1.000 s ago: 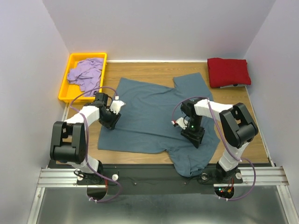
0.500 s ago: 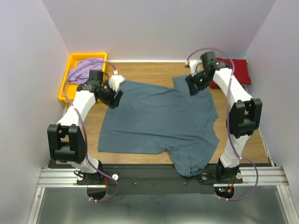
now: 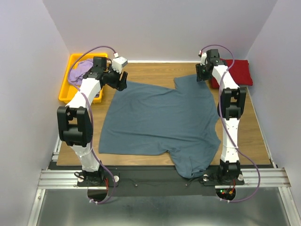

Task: Fold and stack the t-shirts
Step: Flatten the tshirt out

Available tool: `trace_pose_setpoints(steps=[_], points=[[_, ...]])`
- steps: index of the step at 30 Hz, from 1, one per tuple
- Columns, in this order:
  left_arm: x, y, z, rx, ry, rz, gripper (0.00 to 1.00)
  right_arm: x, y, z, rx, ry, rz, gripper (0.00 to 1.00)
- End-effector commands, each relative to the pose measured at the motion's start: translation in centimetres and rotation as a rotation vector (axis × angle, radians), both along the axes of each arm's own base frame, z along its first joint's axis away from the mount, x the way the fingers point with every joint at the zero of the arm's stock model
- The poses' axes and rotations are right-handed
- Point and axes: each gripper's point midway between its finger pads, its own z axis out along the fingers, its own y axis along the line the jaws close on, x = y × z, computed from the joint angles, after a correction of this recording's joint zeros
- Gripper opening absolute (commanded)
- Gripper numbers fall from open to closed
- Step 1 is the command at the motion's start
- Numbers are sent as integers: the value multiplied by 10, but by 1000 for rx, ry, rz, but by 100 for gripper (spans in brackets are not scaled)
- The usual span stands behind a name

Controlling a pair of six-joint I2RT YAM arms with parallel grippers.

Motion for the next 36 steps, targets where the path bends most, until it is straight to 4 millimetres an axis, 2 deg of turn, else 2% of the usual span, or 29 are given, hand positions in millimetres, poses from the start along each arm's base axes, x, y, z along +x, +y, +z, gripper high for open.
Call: trace_pose_setpoints(steps=[1, 4, 10, 11, 17, 21, 22, 25, 26, 28, 29, 30, 36], points=[[21, -7, 29, -74, -82, 11, 72, 50, -12, 42, 2, -216, -87, 48], [24, -8, 21, -80, -68, 17, 72, 64, -18, 38, -6, -261, -129, 48], [29, -7, 9, -74, -55, 28, 72, 77, -19, 18, 1, -278, -143, 48], [29, -7, 8, -72, -55, 30, 72, 78, -19, 8, 2, -269, -145, 48], [37, -2, -2, -65, -43, 48, 72, 85, -15, -13, 20, -262, -147, 48], [44, 2, -6, -57, -36, 67, 72, 82, -16, -25, 27, -239, -153, 47], [47, 3, -11, -52, -24, 74, 72, 81, -14, -26, 31, -234, -149, 44], [62, 12, -24, -24, -1, 114, 72, 76, -11, -31, 47, -214, -134, 26], [66, 16, -28, -14, 4, 127, 72, 74, -8, -33, 55, -207, -122, 14], [79, 21, -36, 3, 2, 142, 70, 74, -7, -27, 58, -213, -113, 4], [87, 22, -33, 16, -14, 149, 70, 74, -5, -25, 61, -216, -103, 1], [88, 25, -50, 32, 16, 155, 70, 74, -5, -24, 61, -218, -98, 1], [122, 36, -56, 63, -32, 185, 66, 78, -6, -5, 49, -257, -83, 1]])
